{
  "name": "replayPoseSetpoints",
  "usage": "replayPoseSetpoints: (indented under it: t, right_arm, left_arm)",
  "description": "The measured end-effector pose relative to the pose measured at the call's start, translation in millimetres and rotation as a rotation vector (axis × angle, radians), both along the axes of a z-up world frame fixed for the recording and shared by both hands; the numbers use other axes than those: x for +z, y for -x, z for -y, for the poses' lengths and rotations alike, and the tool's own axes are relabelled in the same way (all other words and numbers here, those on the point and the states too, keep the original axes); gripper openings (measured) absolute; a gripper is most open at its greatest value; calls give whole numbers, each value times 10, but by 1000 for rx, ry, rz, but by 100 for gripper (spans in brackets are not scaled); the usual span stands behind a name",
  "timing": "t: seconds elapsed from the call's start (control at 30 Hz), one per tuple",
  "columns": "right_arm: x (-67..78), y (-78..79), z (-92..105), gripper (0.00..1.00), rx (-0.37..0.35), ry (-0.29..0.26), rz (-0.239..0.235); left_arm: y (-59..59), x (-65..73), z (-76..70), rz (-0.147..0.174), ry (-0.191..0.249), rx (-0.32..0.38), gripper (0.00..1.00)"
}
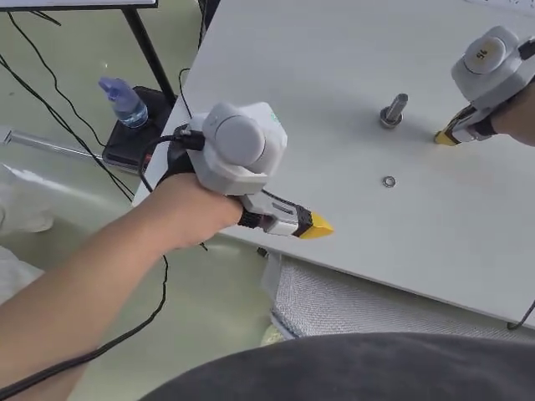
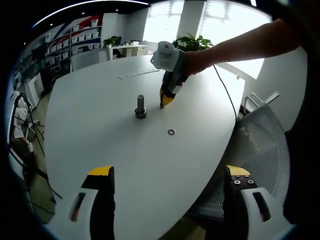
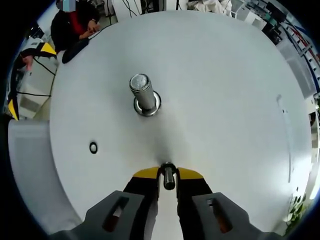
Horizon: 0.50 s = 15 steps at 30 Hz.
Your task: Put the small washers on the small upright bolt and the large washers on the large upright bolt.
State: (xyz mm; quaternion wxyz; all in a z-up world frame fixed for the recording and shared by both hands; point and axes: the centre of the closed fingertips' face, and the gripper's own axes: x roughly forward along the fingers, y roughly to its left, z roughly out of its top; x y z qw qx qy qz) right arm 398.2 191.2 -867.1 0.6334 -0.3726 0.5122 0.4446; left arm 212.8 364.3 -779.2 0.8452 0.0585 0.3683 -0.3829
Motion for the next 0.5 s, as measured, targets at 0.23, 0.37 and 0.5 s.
replayPoseSetpoints:
  t: [0.23,0.37,0.5]
  right_arm:
    - [-3,-1,-1,13,11,4,4]
    - [-15,-19,-6,13,21,7,8]
    - [-11,-17,-7,14,23,10,7]
  left_arm:
    - [1,-2,-14,0,-2,-3,90]
    - [4,6,-19,1,-2,-3,90]
    - [12,0,-26,0,-3,-1,89]
